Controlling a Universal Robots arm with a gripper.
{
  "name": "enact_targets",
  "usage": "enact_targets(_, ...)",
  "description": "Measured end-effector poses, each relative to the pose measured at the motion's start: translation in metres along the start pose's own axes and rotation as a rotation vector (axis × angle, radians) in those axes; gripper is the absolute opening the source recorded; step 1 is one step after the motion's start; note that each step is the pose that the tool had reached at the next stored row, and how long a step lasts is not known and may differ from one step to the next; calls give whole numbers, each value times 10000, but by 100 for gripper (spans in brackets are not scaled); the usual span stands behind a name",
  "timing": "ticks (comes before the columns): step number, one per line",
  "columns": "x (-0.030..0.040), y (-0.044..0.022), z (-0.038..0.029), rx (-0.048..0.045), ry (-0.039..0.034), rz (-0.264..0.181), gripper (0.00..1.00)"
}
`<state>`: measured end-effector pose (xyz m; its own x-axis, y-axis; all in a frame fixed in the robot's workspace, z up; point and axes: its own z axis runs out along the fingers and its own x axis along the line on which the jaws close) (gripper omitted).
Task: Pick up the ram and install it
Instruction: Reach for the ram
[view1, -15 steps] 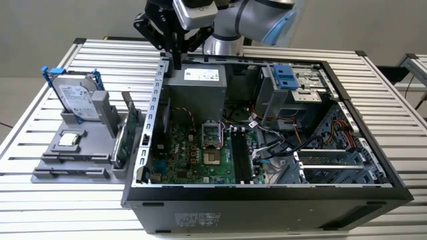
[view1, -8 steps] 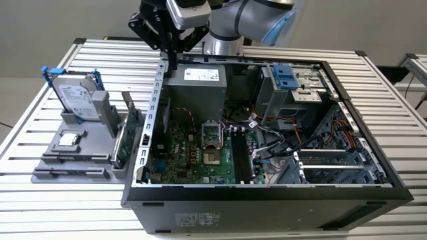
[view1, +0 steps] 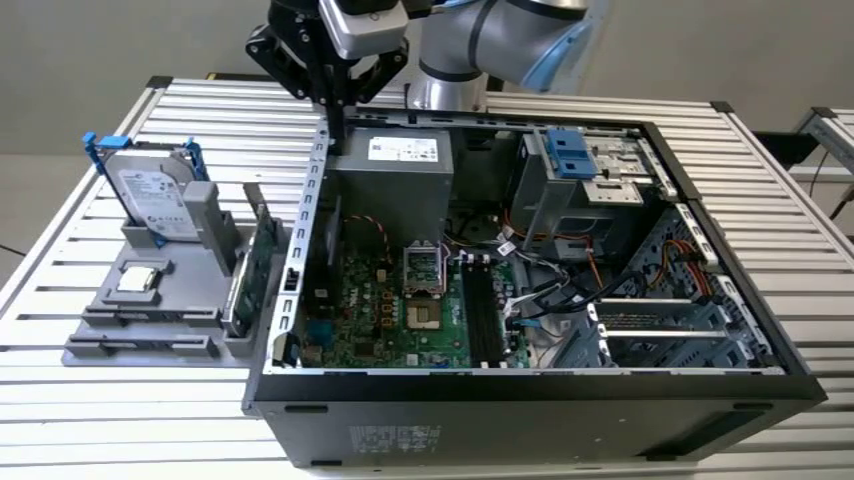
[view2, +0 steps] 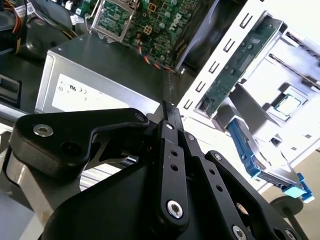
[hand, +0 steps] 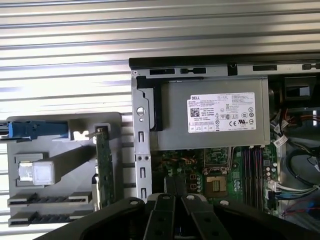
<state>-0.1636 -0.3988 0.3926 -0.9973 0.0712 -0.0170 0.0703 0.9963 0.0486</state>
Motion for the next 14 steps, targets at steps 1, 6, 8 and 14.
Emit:
enact_targets(1,11,-1,0,1,6,1,0)
enact_targets(6,67,-5,-1,1,23,1,0)
enact_targets(8,90,-6,-2,1,24,1,0)
enact_targets(14,150,-11,-3,1,23,1,0)
